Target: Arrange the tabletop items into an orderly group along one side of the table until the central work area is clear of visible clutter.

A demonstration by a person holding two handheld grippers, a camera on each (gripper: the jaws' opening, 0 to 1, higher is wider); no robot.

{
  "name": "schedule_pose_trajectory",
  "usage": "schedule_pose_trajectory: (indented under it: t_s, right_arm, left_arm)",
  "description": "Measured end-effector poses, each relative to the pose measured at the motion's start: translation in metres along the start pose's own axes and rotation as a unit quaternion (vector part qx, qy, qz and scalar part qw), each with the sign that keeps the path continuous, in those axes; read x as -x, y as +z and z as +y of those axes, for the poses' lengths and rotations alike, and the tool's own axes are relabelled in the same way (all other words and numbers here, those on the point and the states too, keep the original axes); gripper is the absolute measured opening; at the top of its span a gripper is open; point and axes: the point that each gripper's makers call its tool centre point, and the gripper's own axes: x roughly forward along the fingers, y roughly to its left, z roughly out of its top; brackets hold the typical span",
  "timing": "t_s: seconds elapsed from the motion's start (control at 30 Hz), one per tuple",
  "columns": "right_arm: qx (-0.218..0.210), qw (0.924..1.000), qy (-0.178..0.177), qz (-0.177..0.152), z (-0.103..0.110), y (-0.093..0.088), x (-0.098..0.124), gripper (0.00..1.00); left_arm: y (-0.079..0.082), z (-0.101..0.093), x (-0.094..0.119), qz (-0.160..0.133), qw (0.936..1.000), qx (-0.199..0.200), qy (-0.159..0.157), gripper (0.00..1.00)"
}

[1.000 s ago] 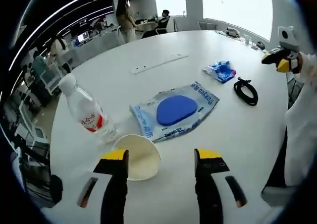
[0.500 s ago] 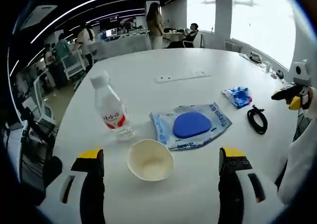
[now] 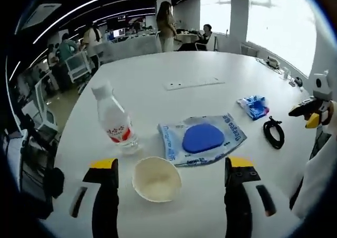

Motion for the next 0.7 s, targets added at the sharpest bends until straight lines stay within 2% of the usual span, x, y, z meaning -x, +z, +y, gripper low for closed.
schedule_pose_trajectory:
  t_s: [0.03,0.13,0.2,0.23,0.27,0.4,0.5,0.53,0.57,0.7]
  right_arm:
    - [-0.001,1.0,-0.002,0.0,-0.001,0.001,-0.001,0.46]
    - [-0.012,0.9999,-0.007,-0.003,-0.007,0.006,-0.006,0.45]
    - [-0.015,0.9998,-0.009,-0.003,-0.008,0.01,-0.012,0.44]
    - [-0.014,0.9998,-0.012,-0.001,-0.009,0.011,-0.014,0.43]
    - [-0.012,0.9998,-0.017,0.003,-0.011,0.011,-0.017,0.42]
    - [-0.014,0.9997,-0.021,0.006,-0.01,0.013,-0.027,0.42]
    - [-0.023,0.9992,-0.031,0.005,-0.013,0.013,-0.032,0.4]
    - [-0.029,0.9988,-0.04,0.006,-0.017,0.012,-0.035,0.4]
    - [-0.031,0.9985,-0.045,0.008,-0.019,0.011,-0.037,0.39]
    - [-0.039,0.9975,-0.056,0.019,-0.026,0.009,-0.049,0.39]
  left_arm:
    - [0.004,-0.004,-0.003,-0.003,0.9999,0.011,-0.006,0.83]
    - [0.007,-0.012,-0.014,0.005,0.9999,0.01,-0.011,0.8]
    - [0.0,-0.016,-0.023,0.031,0.9994,0.009,-0.006,0.74]
    - [0.001,-0.019,-0.027,0.03,0.9994,0.015,-0.01,0.72]
    - [0.002,-0.025,-0.031,0.028,0.9991,0.025,-0.018,0.73]
    - [0.001,-0.031,-0.043,0.038,0.9986,0.033,-0.013,0.74]
    - [0.0,-0.033,-0.05,0.044,0.9974,0.057,-0.008,0.71]
    - [0.005,-0.034,-0.054,0.028,0.9967,0.076,-0.008,0.71]
    - [0.006,-0.032,-0.056,0.027,0.9963,0.081,-0.003,0.72]
    - [-0.002,-0.018,-0.069,0.063,0.9942,0.08,0.034,0.66]
